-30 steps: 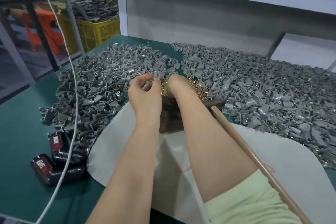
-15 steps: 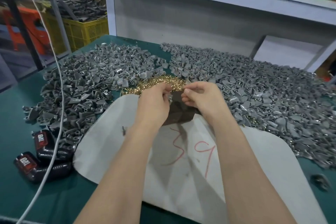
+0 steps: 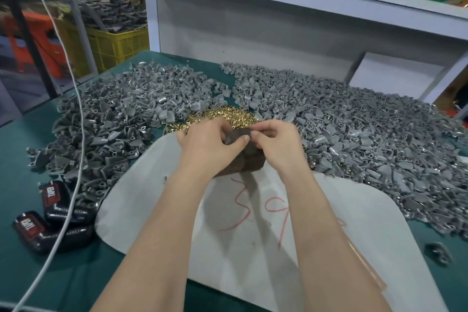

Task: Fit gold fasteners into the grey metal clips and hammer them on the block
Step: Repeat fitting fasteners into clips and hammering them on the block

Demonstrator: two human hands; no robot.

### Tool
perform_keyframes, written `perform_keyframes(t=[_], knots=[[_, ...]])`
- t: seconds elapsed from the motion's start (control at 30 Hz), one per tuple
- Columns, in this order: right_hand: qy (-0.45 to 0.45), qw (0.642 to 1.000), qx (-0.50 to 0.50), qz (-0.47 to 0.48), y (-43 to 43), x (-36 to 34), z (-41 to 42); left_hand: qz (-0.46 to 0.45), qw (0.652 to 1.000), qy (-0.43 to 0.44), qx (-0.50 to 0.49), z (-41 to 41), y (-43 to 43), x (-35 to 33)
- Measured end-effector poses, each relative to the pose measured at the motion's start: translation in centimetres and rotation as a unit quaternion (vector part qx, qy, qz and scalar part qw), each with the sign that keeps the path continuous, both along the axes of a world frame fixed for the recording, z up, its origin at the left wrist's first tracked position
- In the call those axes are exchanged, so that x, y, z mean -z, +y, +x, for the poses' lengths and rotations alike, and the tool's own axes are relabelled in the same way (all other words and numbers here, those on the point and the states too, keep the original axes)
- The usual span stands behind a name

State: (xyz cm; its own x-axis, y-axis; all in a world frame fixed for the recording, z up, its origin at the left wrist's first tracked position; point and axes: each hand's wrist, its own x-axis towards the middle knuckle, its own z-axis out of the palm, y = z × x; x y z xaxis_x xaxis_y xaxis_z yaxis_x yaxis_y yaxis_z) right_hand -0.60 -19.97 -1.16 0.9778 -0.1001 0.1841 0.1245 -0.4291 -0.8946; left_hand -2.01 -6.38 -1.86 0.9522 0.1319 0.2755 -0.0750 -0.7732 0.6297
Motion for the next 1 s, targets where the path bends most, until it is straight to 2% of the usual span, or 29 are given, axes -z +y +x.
perform_keyframes(t=[0.17, 0.3, 0.43, 0.6, 0.7, 0.87, 1.0], knots=[[-0.003, 1.000, -0.004, 0.005, 0.1, 0.1, 0.0, 0.016, 1.000, 0.005, 0.021, 0.0, -0.2, 0.1], [-0.006, 1.000, -0.005, -0.006, 0.1, 0.2, 0.0, -0.025, 0.998, 0.000, 0.054, 0.0, -0.3, -0.1], [-0.058, 0.994, -0.010, -0.095, 0.4, 0.3, 0.1, -0.060, 0.995, -0.005, 0.075, -0.1, -0.2, -0.1], [-0.087, 0.978, -0.044, -0.183, 1.2, 0.9, -0.1, -0.053, 0.996, -0.014, 0.077, 0.2, -0.2, 0.0], [-0.088, 0.973, -0.043, -0.208, 1.2, 1.0, -0.1, -0.051, 0.997, -0.021, 0.057, 0.3, 0.1, 0.1], [-0.081, 0.959, -0.043, -0.269, 1.7, 0.7, 0.0, 0.020, 1.000, -0.002, 0.012, 0.5, 0.3, 0.2], [-0.082, 0.953, -0.034, -0.288, 2.1, 0.2, 0.0, -0.006, 1.000, 0.003, 0.004, 0.6, 0.2, 0.4]])
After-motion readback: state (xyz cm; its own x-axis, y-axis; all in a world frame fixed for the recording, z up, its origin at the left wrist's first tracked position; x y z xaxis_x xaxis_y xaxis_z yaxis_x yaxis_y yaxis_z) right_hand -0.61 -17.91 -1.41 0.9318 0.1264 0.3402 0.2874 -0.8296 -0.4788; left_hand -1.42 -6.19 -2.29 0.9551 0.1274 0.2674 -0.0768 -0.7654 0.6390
